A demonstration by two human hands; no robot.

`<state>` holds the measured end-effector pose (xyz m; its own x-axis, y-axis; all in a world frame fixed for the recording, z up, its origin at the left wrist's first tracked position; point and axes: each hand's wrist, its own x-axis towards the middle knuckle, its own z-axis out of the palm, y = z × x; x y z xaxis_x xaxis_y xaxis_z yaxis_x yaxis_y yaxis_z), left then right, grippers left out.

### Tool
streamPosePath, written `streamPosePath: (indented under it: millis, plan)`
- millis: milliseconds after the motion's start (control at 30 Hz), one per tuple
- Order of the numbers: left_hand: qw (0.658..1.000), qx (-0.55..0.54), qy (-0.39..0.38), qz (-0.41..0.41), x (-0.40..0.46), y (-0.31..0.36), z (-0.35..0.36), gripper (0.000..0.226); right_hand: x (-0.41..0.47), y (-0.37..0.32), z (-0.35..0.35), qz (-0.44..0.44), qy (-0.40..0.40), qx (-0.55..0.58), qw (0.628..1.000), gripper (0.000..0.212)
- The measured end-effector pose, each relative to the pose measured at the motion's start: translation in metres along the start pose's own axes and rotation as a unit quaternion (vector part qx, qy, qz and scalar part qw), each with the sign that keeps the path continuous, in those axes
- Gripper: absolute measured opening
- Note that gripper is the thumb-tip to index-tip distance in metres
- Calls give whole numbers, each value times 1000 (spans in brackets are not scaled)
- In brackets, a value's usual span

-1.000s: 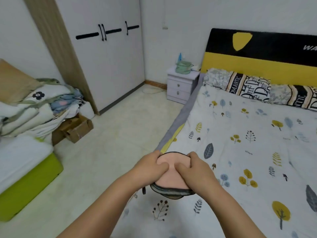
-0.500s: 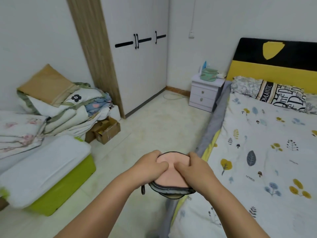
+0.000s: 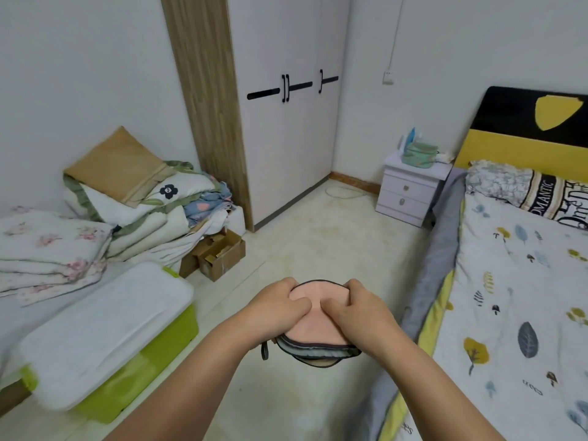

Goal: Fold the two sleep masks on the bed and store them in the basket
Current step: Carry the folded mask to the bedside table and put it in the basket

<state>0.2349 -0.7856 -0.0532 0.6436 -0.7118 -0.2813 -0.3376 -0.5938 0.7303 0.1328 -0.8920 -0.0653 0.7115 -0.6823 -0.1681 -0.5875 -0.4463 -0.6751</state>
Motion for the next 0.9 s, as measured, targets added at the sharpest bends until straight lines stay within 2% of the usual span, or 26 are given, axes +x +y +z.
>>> streamPosePath:
  millis: [267,500,900]
  plan:
    - [1000,25,-3,9,95,22,-38,32,97,-21,-14,0,4,14,1000,23]
    - [999,24,-27,21,175,28,-65,30,169,-42,-16,25,24,26,999,27]
    - [988,80,-79,105,346,32,-150,29,317,-105,0,94,107,64,988,29]
